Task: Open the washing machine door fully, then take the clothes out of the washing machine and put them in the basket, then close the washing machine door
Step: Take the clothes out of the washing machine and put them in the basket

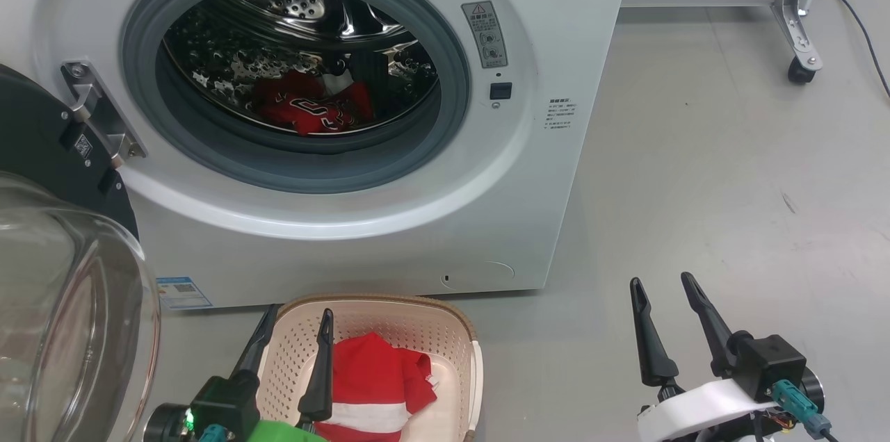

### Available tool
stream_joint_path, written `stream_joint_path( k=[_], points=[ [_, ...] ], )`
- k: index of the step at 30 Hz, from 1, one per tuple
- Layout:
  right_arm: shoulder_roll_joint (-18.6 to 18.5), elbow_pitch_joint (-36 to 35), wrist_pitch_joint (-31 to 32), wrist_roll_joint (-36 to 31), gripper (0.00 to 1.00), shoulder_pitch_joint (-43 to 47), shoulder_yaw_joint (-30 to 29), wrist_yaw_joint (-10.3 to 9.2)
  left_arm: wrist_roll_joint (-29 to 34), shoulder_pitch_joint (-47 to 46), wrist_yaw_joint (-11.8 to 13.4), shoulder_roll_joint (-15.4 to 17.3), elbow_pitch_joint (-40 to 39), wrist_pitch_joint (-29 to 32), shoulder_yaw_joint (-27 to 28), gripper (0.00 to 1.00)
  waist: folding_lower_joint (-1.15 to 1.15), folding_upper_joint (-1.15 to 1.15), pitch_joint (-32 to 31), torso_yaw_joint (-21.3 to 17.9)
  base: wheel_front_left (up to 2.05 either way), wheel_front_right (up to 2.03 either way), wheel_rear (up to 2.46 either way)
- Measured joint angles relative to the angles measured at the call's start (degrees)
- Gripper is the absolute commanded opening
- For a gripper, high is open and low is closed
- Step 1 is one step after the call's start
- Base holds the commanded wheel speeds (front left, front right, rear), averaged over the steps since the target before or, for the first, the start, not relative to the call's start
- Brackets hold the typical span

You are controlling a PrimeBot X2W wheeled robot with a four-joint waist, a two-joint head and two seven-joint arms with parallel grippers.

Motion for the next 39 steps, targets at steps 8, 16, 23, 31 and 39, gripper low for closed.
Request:
stream_joint_path(
  k=[8, 16, 23, 31, 39],
  points=[
    [0.0, -0.1, 0.0, 0.0, 1.0, 0.1, 0.2, -0.01, 0.0, 0.7, 0.1, 0.0, -0.9, 0.6, -0.1, 1.0, 0.0, 0.0, 0.1, -0.1, 0.0, 0.0, 0.0],
    [0.0, -0.3, 0.0, 0.0, 1.0, 0.1, 0.4, -0.01, 0.1, 0.7, 0.5, 0.0, -1.2, 1.5, -0.4, 1.0, 0.0, 0.0, 0.4, -0.2, 0.0, 0.0, 0.0],
    [0.0, -1.0, 0.0, -0.1, 1.0, 0.1, 1.3, 0.03, 0.2, 0.5, 0.6, 0.0, -1.4, 2.0, -0.5, 1.0, 0.0, 0.0, 1.9, -0.5, 0.0, 0.0, 0.0],
    [0.0, -2.9, 0.0, -0.2, 1.0, -0.8, 2.2, 0.13, -1.6, -3.7, 0.6, 0.0, 0.4, 4.6, -0.8, 1.0, 0.0, 0.0, 5.6, -1.3, 0.0, 0.0, 0.0],
    [0.0, -4.6, 0.0, -0.2, 1.0, -4.2, 3.7, 0.59, -4.6, -12.4, 0.5, -0.2, 5.5, 8.3, -0.7, 1.0, 0.0, 0.0, 11.2, -2.4, 0.0, 0.0, 0.0]
  ],
)
